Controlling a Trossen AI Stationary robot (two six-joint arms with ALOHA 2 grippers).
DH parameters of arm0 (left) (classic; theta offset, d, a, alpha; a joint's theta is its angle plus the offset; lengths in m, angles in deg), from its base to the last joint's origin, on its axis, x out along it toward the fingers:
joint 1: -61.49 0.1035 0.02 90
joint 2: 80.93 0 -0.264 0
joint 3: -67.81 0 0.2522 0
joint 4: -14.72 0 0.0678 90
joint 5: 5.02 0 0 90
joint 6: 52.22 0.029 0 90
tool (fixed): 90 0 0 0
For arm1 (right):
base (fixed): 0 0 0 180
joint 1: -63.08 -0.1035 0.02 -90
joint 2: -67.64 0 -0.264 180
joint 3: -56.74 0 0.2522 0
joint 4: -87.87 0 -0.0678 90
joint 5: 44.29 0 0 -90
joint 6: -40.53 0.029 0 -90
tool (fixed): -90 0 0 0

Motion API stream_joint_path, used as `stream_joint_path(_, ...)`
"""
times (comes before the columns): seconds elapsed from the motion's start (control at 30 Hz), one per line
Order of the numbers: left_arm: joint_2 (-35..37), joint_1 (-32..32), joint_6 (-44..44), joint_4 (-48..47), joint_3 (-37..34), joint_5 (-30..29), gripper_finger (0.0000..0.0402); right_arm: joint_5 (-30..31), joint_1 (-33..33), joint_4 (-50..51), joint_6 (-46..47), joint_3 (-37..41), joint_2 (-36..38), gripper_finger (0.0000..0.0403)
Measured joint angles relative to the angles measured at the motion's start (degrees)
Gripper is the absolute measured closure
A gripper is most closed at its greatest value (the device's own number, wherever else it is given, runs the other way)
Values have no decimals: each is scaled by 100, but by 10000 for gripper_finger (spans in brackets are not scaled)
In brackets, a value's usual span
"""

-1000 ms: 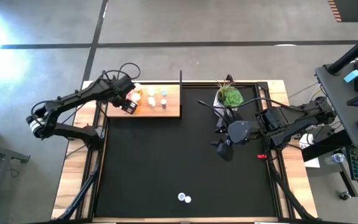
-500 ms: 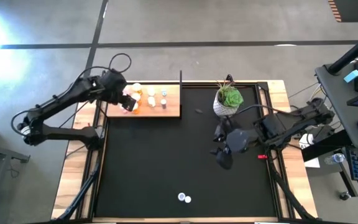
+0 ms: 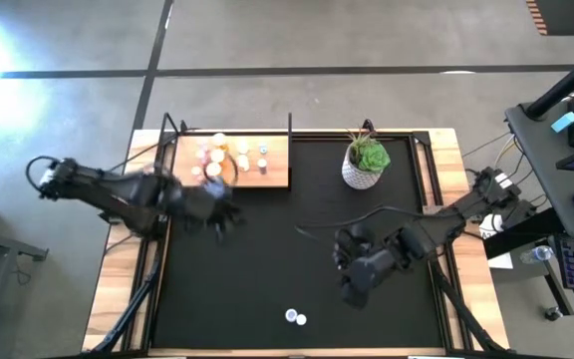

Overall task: Pick and place medicine bottles onto shelf by color
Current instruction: Put the white pill bottle on the shelf aligned with the other white pill bottle

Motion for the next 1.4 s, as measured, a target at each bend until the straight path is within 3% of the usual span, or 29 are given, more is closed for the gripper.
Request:
stream_joint_path(0.17, -636, -1144, 824, 937, -2, -314, 230, -7, -348, -19, 391, 0, -140, 156)
stream_joint_path(0.3, -1214, -1582, 1147, 1667, -9, -373, 230, -1, -554, -42, 845, 0, -259, 160)
stream_joint_path(0.6, -2463, -1639, 1729, 1919, 282, 132, 228, 22, -792, -463, 1628, -7, -451, 154)
stream_joint_path(0.8, -3182, -1691, 1774, 1931, 629, 575, 193, 26, -783, -588, 2042, -9, -516, 156)
stream_joint_path(0.93, -3431, -1746, 2147, 2079, 691, 586, 158, 26, -785, -594, 2237, -9, -513, 155)
stream_joint_path(1.17, -3875, -2090, 3551, 3301, 584, 577, 126, 18, -796, -587, 2094, -7, -513, 157)
stream_joint_path(1.4, -4485, -2183, 3626, 3715, 549, 194, 125, -62, -796, -586, 1786, -7, -513, 156)
